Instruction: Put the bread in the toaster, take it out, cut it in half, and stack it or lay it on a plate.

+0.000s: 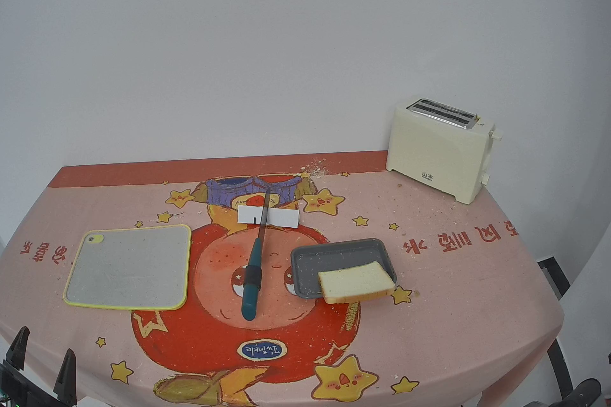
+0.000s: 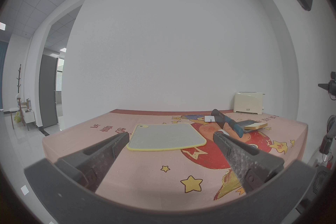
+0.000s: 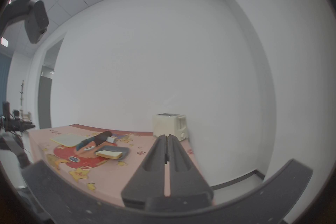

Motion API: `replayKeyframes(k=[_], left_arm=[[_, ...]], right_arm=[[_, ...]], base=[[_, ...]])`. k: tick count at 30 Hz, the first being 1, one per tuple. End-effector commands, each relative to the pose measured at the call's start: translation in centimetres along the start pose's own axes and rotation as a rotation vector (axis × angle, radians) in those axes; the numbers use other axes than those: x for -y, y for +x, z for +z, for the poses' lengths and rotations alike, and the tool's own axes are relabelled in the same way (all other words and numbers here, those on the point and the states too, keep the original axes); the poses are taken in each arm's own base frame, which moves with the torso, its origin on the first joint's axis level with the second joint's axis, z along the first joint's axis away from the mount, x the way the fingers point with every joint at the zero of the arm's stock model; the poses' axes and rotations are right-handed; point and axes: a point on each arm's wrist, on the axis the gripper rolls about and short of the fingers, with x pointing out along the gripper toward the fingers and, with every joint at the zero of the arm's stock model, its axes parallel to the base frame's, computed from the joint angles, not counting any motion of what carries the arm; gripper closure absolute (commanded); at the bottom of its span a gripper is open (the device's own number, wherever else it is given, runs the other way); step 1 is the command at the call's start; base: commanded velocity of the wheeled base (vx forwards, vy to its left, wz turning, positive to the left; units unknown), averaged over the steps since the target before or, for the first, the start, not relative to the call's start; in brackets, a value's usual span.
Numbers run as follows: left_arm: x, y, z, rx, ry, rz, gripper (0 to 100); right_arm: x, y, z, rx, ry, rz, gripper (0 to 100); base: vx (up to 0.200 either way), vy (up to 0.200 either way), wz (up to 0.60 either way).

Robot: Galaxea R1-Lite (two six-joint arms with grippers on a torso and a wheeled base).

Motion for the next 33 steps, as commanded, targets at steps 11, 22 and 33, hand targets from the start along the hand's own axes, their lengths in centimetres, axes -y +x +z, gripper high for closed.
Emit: replayKeyframes(k=[11, 22, 33], left_arm=[[0.0, 0.1, -0.5, -0.007, -0.001, 0.001, 0], [0.0, 0.1, -0.5, -0.007, -0.001, 0.001, 0], [0.0, 0.1, -0.5, -0.007, -0.001, 0.002, 0]], right_arm=[[-2.2, 8.5, 3.5, -0.492, 0.623, 0.216, 0], [-4.1, 13.0, 1.0, -0.936, 0.957, 0.247, 0], [-5.8, 17.7, -2.4, -1.116, 0.956, 0.237, 0]], base=[[0.000, 0.000, 0.00], [0.000, 0.000, 0.00], [0.000, 0.000, 0.00]])
